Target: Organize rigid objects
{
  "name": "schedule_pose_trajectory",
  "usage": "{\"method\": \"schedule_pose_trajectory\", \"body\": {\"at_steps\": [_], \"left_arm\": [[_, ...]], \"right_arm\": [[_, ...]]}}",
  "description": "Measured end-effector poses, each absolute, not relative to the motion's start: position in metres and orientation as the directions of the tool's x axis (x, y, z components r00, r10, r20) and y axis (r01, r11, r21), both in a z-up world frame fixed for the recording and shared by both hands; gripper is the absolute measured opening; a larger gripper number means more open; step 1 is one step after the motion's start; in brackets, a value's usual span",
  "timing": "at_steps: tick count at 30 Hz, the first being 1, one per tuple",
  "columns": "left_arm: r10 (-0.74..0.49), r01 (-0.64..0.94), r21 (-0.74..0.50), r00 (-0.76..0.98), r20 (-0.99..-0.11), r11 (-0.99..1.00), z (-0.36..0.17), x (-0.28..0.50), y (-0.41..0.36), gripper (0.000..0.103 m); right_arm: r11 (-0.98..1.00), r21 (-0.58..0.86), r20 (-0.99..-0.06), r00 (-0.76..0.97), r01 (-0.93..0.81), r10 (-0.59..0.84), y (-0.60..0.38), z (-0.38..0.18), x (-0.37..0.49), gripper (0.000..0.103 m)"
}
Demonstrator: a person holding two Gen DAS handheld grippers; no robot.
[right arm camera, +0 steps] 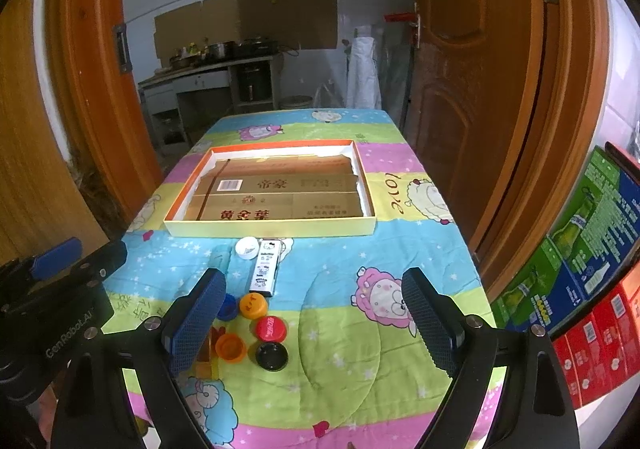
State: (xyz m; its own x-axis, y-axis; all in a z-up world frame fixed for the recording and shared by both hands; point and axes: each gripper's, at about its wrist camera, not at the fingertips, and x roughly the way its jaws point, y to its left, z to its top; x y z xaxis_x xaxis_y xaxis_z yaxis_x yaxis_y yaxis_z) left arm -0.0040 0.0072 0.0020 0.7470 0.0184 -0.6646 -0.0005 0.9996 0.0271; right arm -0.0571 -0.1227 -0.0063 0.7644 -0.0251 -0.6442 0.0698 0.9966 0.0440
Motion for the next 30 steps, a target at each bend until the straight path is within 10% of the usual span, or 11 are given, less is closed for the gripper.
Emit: {"method": "schedule_pose_trajectory", "body": {"at_steps": [30], "left_arm": [[0.017, -0.01, 0.014, 0.742, -0.671, 1.0, -0.004, 0.0003, 0.0143, 0.053]], "right_arm": [[0.997, 0.048, -0.651, 0.759, 0.061, -0.016, -0.1189, -0.0112, -0.055, 0.09]]}}
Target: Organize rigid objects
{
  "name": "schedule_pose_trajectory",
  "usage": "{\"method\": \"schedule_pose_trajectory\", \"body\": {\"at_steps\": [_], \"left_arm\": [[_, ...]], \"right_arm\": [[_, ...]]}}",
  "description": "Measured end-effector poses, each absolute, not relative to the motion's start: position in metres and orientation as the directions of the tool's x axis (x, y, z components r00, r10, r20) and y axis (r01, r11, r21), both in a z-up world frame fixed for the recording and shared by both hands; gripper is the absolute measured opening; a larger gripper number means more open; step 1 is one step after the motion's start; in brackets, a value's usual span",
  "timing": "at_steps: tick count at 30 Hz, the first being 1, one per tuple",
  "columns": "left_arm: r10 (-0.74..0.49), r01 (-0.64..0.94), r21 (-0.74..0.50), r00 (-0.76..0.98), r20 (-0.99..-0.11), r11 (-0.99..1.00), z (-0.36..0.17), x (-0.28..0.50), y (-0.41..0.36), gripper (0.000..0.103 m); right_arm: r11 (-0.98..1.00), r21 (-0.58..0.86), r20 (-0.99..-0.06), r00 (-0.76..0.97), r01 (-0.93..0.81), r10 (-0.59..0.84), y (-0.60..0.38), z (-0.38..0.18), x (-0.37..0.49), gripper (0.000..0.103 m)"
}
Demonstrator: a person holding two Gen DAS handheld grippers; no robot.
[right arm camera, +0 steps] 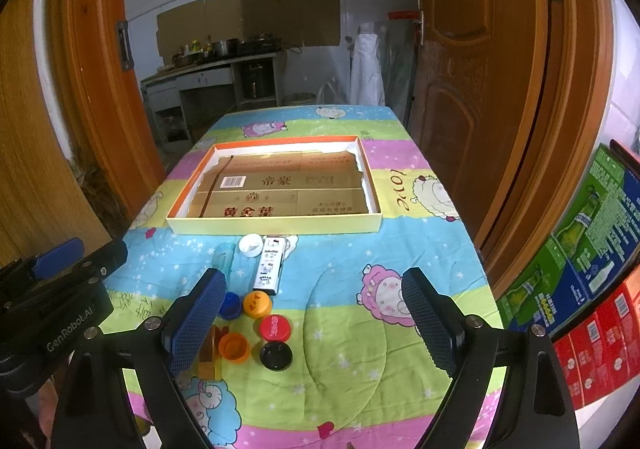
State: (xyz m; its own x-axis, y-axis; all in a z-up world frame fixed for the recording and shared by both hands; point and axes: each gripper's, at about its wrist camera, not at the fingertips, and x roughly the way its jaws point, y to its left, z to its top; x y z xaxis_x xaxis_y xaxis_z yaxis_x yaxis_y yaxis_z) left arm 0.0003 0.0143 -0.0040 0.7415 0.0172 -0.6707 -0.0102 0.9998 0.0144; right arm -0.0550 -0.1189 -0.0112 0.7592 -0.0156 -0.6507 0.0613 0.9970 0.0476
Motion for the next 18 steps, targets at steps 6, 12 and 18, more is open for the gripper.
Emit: {"method": "schedule_pose_trajectory", "body": {"at_steps": [6, 12, 18], "left_arm": [[0.022, -0.015, 0.016, 0.739, -0.673, 1.0, -0.0065, 0.0004, 0.0156, 0.053], [0.021, -0.015, 0.014, 0.736, -0.676, 1.0, -0.0077, 0.0023, 0.0173, 0.053], [0.021, -0.017, 0.013, 0.736, -0.677, 1.0, -0.0078, 0.003, 0.0177, 0.053]], "right_arm": [[0.996, 0.055, -0.65, 0.759, 0.067, -0.015, -0.1204, -0.0115, -0.0556, 0.09], [0.996, 0.059, -0.654, 0.756, 0.065, -0.011, -0.1219, -0.0123, -0.0553, 0.09], [0.996, 0.063, -0.655, 0.755, 0.067, -0.009, -0.1218, -0.0124, -0.0551, 0.09]]}}
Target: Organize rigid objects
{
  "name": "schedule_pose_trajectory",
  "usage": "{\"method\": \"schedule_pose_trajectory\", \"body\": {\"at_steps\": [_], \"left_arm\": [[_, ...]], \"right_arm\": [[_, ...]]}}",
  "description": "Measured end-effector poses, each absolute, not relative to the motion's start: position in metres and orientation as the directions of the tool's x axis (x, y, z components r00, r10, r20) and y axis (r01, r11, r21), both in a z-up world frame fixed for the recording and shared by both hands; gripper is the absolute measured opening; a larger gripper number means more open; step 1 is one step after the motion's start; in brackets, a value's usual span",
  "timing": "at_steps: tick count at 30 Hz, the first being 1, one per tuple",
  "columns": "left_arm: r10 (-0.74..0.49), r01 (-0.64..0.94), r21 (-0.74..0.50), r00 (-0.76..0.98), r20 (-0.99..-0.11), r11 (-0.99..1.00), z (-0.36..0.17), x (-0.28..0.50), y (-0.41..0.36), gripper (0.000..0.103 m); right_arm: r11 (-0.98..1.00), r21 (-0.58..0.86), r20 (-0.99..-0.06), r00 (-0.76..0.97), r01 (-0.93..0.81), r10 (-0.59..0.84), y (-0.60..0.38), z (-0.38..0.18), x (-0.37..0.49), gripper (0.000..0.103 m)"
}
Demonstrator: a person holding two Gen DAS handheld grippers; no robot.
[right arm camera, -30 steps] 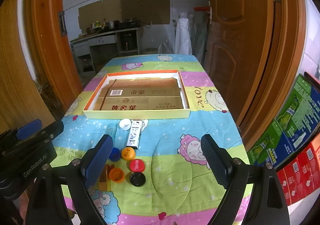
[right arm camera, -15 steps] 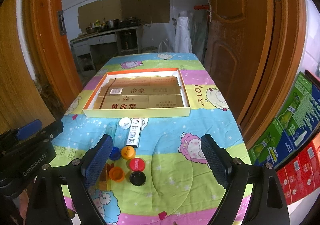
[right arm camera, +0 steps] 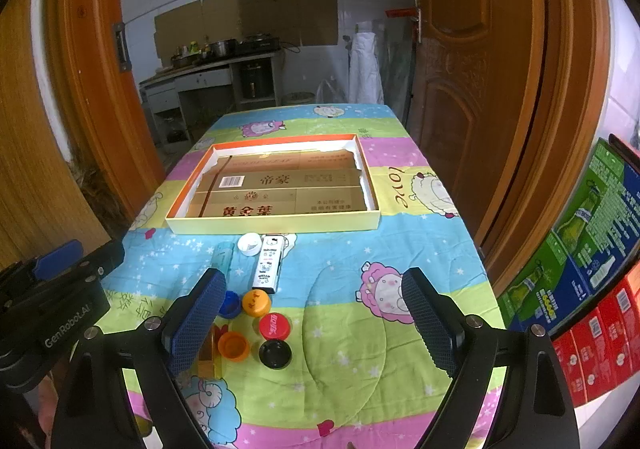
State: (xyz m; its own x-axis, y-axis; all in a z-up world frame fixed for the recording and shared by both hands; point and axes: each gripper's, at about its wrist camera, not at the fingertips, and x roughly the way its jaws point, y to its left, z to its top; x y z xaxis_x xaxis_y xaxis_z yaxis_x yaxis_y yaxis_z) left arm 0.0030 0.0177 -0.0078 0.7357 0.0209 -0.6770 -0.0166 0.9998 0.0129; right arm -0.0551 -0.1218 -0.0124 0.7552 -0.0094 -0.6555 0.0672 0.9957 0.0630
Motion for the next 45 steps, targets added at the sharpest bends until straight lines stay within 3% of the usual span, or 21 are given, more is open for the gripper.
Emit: {"method": "schedule_pose_trajectory", "body": {"at_steps": [17, 40, 45], "left_arm": [[0.02, -0.036, -0.01, 0.735, -0.678, 0.999, -0.017, 0.002, 0.049, 0.053], [-0.048, 0.053, -0.018, 0.649, -0.76, 0.998, -0.113, -0.016, 0.007, 0.053], [-0.072, 0.05, -0.052, 0.631, -0.772, 0.997, -0.123, -0.013, 0.013, 0.046]], "right_arm": [[0.993, 0.072, -0.676, 0.736, 0.088, -0.016, -0.133, -0.023, -0.06, 0.09], [0.992, 0.094, -0.731, 0.682, 0.089, 0.007, -0.143, -0.063, -0.067, 0.09], [0.993, 0.09, -0.743, 0.67, 0.075, 0.016, -0.141, -0.073, -0.065, 0.09]]}}
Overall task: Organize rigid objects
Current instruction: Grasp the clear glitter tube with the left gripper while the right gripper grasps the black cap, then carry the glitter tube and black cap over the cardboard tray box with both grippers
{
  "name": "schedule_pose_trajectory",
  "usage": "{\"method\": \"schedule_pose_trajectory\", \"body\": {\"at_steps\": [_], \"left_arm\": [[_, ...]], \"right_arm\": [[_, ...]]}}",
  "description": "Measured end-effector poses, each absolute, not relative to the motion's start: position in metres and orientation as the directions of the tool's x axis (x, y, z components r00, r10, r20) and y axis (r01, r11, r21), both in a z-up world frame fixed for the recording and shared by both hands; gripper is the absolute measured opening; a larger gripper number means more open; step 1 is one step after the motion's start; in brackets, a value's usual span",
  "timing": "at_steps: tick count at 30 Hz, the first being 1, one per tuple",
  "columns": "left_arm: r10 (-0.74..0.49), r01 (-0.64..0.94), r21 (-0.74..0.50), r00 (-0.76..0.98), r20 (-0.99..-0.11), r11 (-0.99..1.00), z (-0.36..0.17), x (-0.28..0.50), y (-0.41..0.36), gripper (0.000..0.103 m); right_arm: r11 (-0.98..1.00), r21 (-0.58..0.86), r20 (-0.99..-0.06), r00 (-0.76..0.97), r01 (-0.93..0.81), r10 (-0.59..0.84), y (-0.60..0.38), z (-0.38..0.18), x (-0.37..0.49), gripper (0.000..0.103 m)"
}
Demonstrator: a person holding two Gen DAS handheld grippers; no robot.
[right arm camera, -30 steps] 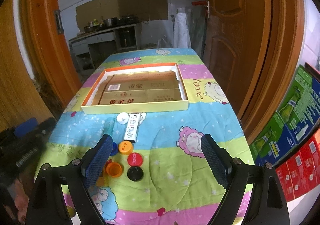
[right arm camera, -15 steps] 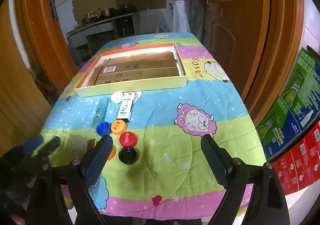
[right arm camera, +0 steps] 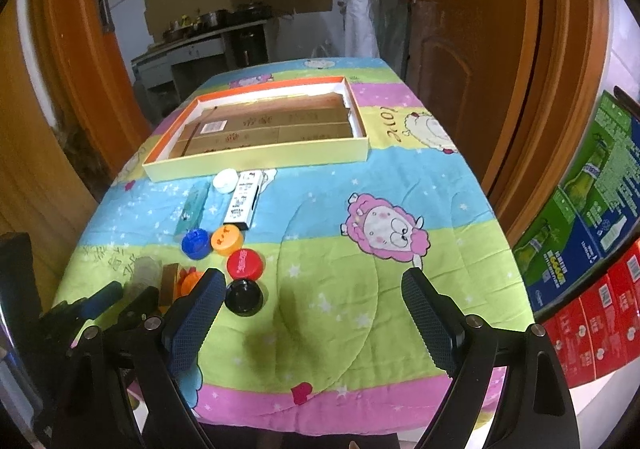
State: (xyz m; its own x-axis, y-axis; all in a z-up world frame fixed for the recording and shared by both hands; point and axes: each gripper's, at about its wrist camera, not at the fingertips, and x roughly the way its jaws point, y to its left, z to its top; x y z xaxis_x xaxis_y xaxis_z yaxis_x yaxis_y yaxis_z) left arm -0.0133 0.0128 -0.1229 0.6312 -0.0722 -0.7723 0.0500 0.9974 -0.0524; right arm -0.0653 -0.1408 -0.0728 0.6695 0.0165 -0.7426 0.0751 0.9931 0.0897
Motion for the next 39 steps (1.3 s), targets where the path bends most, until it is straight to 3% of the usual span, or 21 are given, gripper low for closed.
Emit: {"method": "schedule_pose_trajectory", "body": {"at_steps": [4, 6, 9, 22, 23, 24, 25, 39], "left_arm": [[-0.016, 0.044, 0.015, 0.641, -0.767, 0.999, -0.124, -0.013, 0.014, 0.024], [-0.018, 0.042, 0.012, 0.647, -0.763, 0.999, -0.124, -0.015, 0.018, 0.02], [-0.057, 0.055, -0.029, 0.65, -0.757, 0.998, -0.123, -0.016, 0.026, 0.02], [-0.094, 0.107, -0.032, 0.647, -0.756, 0.994, -0.122, -0.009, 0.035, 0.02], [-0.095, 0.104, -0.036, 0.648, -0.756, 0.994, -0.121, -0.009, 0.036, 0.02], [-0.095, 0.101, -0.038, 0.65, -0.754, 0.994, -0.12, -0.008, 0.037, 0.02], [-0.093, 0.097, -0.039, 0.652, -0.753, 0.995, -0.118, -0.007, 0.038, 0.02], [-0.086, 0.098, -0.021, 0.731, -0.677, 0.995, -0.047, 0.034, 0.032, 0.02]], "right_arm": [[0.996, 0.088, -0.751, 0.658, 0.019, 0.053, -0.132, -0.084, -0.066, 0.084], [0.997, 0.077, -0.767, 0.637, -0.02, 0.072, -0.125, -0.095, -0.064, 0.066], [0.995, 0.084, -0.79, 0.604, -0.053, 0.099, -0.117, -0.11, -0.06, 0.057], [0.993, 0.057, -0.794, 0.598, -0.103, 0.108, -0.097, -0.129, -0.042, 0.057], [0.993, 0.049, -0.79, 0.605, -0.105, 0.103, -0.097, -0.129, -0.041, 0.052], [0.993, 0.045, -0.787, 0.609, -0.106, 0.1, -0.097, -0.129, -0.041, 0.033], [0.994, 0.044, -0.784, 0.613, -0.103, 0.098, -0.097, -0.128, -0.041, 0.031], [0.99, 0.113, -0.707, 0.693, -0.086, 0.14, -0.12, -0.074, -0.031, 0.03]]}}
